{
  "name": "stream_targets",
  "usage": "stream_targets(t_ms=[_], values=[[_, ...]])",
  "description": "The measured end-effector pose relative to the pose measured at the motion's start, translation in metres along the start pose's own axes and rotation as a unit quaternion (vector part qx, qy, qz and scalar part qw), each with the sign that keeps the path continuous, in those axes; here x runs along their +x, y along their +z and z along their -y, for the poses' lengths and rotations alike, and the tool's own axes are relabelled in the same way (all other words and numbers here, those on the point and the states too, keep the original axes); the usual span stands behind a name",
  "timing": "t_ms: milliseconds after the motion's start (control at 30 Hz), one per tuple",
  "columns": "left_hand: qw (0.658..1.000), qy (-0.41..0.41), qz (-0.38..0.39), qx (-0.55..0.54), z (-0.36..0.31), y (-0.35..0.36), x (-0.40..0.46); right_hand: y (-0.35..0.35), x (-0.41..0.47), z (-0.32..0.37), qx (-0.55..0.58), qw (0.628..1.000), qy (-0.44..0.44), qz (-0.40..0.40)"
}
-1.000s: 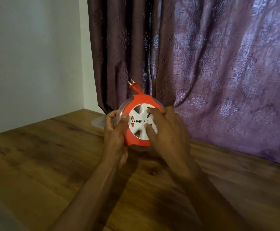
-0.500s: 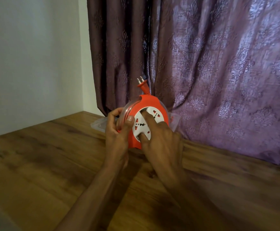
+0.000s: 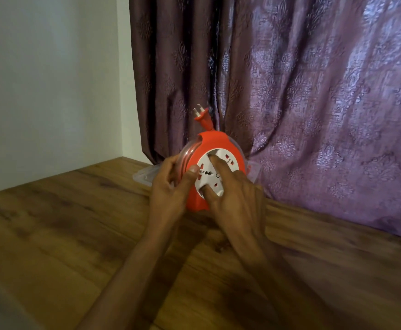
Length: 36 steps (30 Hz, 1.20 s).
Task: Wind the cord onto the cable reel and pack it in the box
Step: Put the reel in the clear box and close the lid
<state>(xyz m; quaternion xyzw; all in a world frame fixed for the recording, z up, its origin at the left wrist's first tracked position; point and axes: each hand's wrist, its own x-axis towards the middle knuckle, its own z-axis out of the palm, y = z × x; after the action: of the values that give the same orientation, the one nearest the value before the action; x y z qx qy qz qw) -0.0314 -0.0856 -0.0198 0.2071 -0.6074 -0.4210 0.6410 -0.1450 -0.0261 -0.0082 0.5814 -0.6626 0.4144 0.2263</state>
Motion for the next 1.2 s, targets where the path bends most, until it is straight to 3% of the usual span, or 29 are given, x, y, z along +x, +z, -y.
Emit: stream_targets(t_ms=[167, 333, 433, 600, 767, 933, 1067, 1200], values=[[0.998, -0.039, -0.022, 0.053, -0.008, -0.057, -0.016, 0.009, -0.016, 0.018, 0.004, 0.994, -0.073, 0.083], [0.974, -0.198, -0.111, 0.004, -0.003, -0.129, -0.03, 0.029, -0.042, 0.039, 0.072, 0.969, -0.128, 0.201], [0.951, -0.287, -0.113, -0.003, -0.002, -0.157, -0.037, 0.039, -0.056, 0.047, 0.067, 0.937, -0.189, 0.286], [0.923, -0.366, -0.115, -0.023, 0.003, -0.184, -0.044, 0.055, -0.065, 0.056, 0.054, 0.915, -0.243, 0.317], [0.916, -0.382, -0.113, 0.048, 0.004, -0.195, -0.039, 0.076, -0.071, 0.062, 0.049, 0.913, -0.231, 0.334], [0.905, -0.353, -0.124, 0.202, 0.007, -0.204, -0.031, 0.087, -0.07, 0.06, 0.048, 0.918, -0.228, 0.322], [0.875, -0.318, -0.101, 0.351, 0.008, -0.198, -0.027, 0.084, -0.073, 0.058, 0.043, 0.914, -0.24, 0.324], [0.852, -0.298, -0.096, 0.419, 0.004, -0.195, -0.032, 0.065, -0.06, 0.044, 0.052, 0.923, -0.225, 0.307]])
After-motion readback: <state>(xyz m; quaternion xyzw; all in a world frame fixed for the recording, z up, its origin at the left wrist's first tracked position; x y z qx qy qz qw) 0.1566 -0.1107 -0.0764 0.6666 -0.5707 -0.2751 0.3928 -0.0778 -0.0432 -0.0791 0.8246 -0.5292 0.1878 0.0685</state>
